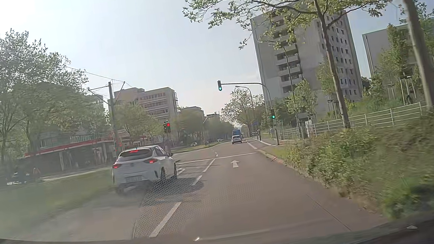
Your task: Follow the waypoints while adhering to traffic rules and regulations
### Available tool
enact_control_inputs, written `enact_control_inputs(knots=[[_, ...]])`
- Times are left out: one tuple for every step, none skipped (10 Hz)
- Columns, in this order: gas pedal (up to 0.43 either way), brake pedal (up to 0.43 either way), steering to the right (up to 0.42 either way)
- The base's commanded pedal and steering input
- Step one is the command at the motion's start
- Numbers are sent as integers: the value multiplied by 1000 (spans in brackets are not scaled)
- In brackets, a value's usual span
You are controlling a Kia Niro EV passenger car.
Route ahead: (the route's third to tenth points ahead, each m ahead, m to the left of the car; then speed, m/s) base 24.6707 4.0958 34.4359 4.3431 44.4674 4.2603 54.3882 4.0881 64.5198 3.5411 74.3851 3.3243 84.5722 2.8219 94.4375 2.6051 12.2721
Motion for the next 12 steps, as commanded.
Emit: enact_control_inputs(knots=[[67,0,3],[67,0,3],[67,0,3],[67,0,3],[67,0,3],[67,0,3],[67,0,3],[67,0,3],[67,0,3],[79,0,3],[79,0,3],[79,0,3]])
